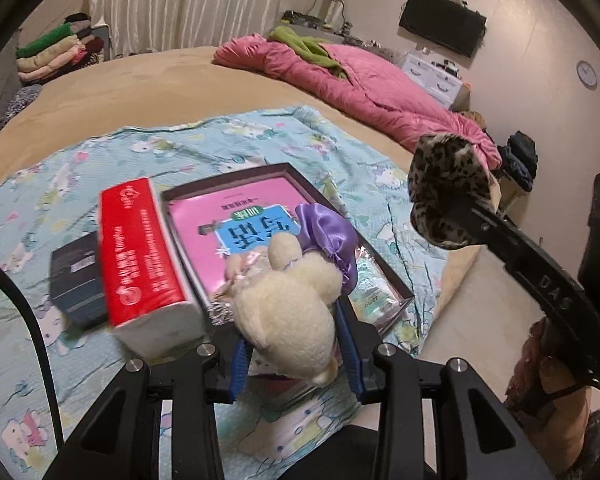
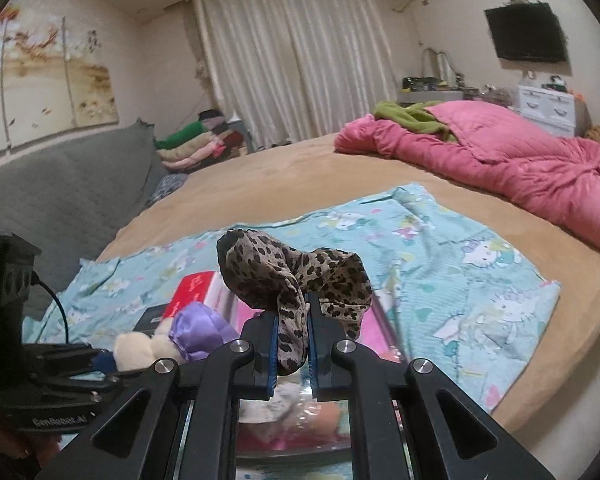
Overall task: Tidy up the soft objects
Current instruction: 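Lift the bunny and leopard scrunchie and carry them over the tray, then lower the bunny and leopard scrunchie into the tray and open both tools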
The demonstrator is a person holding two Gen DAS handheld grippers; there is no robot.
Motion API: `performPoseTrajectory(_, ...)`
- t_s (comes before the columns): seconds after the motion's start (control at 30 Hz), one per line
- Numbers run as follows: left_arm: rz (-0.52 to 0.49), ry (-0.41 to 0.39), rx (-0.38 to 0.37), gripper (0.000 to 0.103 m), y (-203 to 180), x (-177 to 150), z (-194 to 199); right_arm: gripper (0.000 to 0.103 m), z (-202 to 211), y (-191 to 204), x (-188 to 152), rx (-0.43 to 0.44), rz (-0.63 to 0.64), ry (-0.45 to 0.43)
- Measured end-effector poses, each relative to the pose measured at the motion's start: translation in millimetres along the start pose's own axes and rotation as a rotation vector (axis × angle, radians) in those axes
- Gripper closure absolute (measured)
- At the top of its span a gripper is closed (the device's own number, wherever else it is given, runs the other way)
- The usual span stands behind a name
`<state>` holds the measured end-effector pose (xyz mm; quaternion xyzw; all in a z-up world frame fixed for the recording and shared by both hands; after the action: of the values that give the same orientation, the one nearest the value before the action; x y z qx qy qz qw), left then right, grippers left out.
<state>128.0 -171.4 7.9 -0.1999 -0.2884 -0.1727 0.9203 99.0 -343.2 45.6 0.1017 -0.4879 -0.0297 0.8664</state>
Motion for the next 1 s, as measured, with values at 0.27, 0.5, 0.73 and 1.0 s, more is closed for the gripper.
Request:
performPoseTrajectory(0.27,-0.004,0.044,0.012,0.064,-8,9,-39,0.092,-11,-24,-8,-0.029,-0.042,0.019)
performPoseTrajectory(0.5,-0.013,0.082,0.033,0.064,-9,5,-64,0.092,-30,-34,-19,-0.043,-0.059,0.064)
performPoseTrajectory(0.73,-0.031,0.097,0.054,0.064,-9,2,-75,0.092,-47,-36,-31,-0.054,-0.056,0.115)
performPoseTrajectory(1.0,-0.029,0.113,0.062,0.064,-5,-1,-86,0.089,-70,-35,-50,-0.054,-0.058,0.2)
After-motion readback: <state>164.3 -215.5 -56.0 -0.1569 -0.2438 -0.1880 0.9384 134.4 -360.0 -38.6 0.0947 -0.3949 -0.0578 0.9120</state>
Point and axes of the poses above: each gripper's, at about its wrist camera, not at the fingertips, and z roughly against the way its jaws point, y to its left, x to its top, the point moved 4 cm from there along -z, roughly the way its jaws point, and after that the axes turned 2 degrees about -x, right-handed, at the moved point
